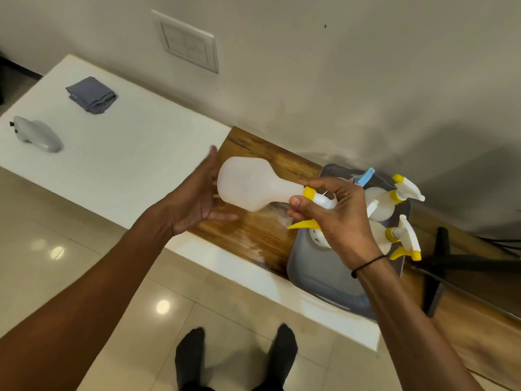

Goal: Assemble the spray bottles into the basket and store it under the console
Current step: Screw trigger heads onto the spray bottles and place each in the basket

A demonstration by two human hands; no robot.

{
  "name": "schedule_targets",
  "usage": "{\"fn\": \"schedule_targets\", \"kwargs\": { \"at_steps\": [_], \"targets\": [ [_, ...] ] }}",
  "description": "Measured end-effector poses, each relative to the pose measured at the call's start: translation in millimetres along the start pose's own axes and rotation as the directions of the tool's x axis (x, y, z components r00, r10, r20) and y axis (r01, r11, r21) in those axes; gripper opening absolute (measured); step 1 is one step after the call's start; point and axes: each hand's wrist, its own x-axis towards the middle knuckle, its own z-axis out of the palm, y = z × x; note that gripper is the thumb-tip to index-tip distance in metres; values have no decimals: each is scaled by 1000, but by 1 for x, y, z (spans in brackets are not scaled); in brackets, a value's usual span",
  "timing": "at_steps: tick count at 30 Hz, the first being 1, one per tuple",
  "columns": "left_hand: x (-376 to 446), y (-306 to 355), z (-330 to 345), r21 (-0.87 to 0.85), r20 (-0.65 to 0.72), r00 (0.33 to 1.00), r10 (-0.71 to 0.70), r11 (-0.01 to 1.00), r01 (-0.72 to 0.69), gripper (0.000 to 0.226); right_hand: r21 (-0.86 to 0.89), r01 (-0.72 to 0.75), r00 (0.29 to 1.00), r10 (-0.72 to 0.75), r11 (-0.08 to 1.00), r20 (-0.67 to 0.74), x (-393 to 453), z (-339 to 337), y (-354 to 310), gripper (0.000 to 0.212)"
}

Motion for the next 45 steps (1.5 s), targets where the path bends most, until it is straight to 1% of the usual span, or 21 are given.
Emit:
{"fn": "schedule_targets", "kwargs": {
  "at_steps": [1,2,4,7,9,12,16,18,20,23,26,30,33,35,36,38,39,40,41,43,45],
  "targets": [
    [0,0,-1,81,-7,1000,2,997,-2,78,-20,22,1000,-22,1000,-2,1,0,-1,33],
    [0,0,-5,129,23,999,34,991,-37,77,-23,31,1000,-31,999,-3,2,-1,-2,34],
    [-1,4,-12,174,114,982,151,970,-170,79,7,14,1000,-14,1000,3,2,-4,-3,33],
    [-6,14,-19,286,249,922,296,887,-362,87,36,-38,998,36,999,45,0,-6,-2,31],
    [-7,15,-17,323,262,908,327,857,-402,91,55,-64,997,61,996,50,-3,-5,-1,31],
    [-9,13,-15,367,187,920,344,844,-390,85,75,-48,998,45,996,40,-8,-4,0,32],
    [-7,5,-9,352,7,974,224,912,-212,88,-50,92,996,-91,995,11,-12,0,-1,35],
    [-3,-2,-4,264,-64,992,112,960,-92,85,-206,191,981,-193,960,13,-10,1,-4,35],
    [0,-5,-2,173,-103,995,-6,985,24,89,-364,266,962,-267,893,49,-7,0,-8,37],
    [1,-1,0,94,-151,966,-209,970,225,94,-485,351,935,-328,801,134,-6,-1,-12,42],
    [2,4,0,68,-133,921,-366,924,377,94,-532,407,912,-364,742,189,-6,-3,-12,41],
    [3,10,-3,131,-107,881,-462,871,473,107,-567,435,898,-384,699,216,-11,-5,-10,39],
    [0,12,-4,173,-104,875,-473,858,485,98,-565,464,881,-418,682,219,-13,-6,-9,38],
    [-5,10,-5,80,-29,901,-432,898,433,95,-528,433,897,-406,730,175,-14,-7,-8,37],
    [-8,8,-6,24,48,931,-361,932,361,93,-513,407,909,-390,756,146,-14,-7,-7,37],
    [-14,3,-6,8,167,979,-118,993,118,82,-481,336,936,-345,810,73,-16,-6,-5,37],
    [-16,-1,-3,65,166,986,-5,998,-5,78,-454,297,947,-320,840,28,-16,-6,-4,37],
    [-18,-4,1,161,121,989,86,981,-105,76,-428,265,954,-299,864,-13,-16,-7,-4,37],
    [-20,-5,8,256,55,987,148,954,-158,76,-412,245,958,-284,878,-37,-15,-8,-3,37],
    [-18,-7,15,345,-46,981,190,924,-163,82,-403,236,962,-271,884,-31,-13,-11,-3,38],
    [-14,-4,17,325,-108,985,137,941,-95,94,-412,249,962,-273,876,1,-15,-12,-2,38]
  ]
}}
